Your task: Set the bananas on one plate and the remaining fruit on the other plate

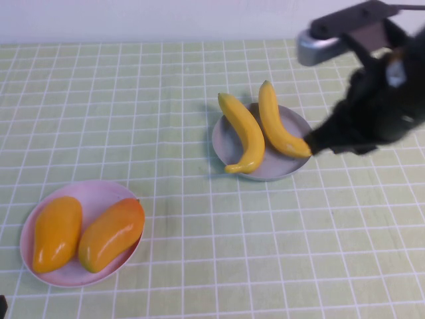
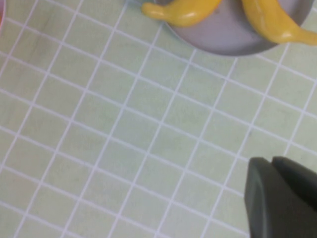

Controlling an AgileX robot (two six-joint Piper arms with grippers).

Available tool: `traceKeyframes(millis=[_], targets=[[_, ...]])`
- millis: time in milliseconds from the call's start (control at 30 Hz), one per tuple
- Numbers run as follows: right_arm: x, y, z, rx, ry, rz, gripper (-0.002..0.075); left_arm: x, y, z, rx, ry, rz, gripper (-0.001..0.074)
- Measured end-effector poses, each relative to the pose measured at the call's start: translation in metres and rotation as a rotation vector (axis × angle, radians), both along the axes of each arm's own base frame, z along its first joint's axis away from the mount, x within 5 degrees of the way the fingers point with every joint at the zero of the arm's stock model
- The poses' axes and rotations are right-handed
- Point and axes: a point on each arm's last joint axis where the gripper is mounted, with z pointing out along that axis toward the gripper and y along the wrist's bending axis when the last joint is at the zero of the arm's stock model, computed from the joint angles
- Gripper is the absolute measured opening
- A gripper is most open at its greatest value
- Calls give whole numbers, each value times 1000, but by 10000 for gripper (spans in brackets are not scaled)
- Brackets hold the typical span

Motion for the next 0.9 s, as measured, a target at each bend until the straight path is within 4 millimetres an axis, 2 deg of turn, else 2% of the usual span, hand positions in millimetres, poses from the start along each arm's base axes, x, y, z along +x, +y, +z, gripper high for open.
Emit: traceKeyframes(millis=[167,400,667,800,900], targets=[[-51,-35,0,45,-37,2,-15,0,0,0,0,0,0,-1],[-111,-71,-21,121,-29,9,-15,0,0,0,0,0,0,-1],[-148,-96,-36,206,-157,31,-15,0,0,0,0,0,0,-1],[-161,-107,-57,243,-245,37,-15,0,0,0,0,0,0,-1],[-166,-116,-84,241,-339,27,-15,0,0,0,0,0,0,-1]])
